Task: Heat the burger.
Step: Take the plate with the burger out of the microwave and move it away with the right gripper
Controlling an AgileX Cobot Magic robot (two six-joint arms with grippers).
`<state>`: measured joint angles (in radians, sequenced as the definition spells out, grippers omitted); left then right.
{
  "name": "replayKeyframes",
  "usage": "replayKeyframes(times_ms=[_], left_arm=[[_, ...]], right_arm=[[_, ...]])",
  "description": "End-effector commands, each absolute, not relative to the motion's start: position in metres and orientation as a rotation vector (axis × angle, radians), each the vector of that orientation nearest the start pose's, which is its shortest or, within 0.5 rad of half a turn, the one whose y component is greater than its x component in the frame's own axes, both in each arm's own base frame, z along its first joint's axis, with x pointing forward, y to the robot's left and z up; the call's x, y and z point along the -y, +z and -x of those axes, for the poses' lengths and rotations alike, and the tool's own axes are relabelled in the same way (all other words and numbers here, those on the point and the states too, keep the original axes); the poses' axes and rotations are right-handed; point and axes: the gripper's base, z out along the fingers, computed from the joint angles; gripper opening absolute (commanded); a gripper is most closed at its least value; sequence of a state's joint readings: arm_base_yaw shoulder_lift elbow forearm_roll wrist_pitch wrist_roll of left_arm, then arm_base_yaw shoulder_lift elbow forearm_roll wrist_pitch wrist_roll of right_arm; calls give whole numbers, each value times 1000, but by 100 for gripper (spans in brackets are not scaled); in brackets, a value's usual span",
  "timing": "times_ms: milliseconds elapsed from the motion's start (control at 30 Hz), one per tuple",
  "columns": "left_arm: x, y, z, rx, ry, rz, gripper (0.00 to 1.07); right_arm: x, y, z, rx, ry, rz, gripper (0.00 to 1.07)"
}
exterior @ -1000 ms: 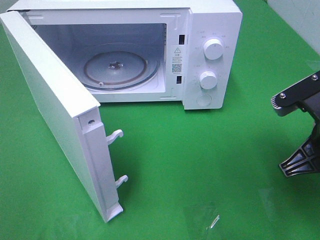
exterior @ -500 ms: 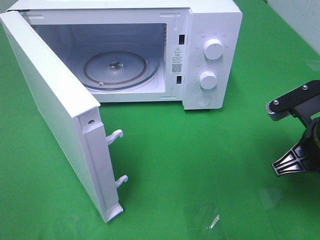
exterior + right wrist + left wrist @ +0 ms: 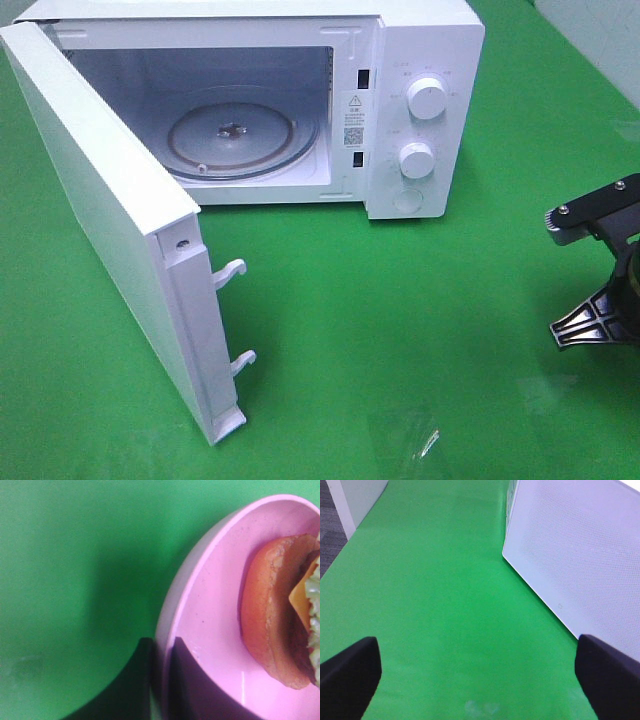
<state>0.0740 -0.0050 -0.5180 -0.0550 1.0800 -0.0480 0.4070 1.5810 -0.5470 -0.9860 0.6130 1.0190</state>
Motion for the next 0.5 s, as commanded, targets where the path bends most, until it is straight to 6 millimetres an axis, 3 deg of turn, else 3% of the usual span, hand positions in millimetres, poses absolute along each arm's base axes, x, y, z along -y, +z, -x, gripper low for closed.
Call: replayKeyframes(times_ms=[33,500], left_arm=[[6,282,10,-2004,-55,120,100],[6,282,10,-2004,-55,120,100]], right_arm=[[-40,135,-229,-2678,-630,312,0],[-39,110,-231,-2743,-605,327,1]])
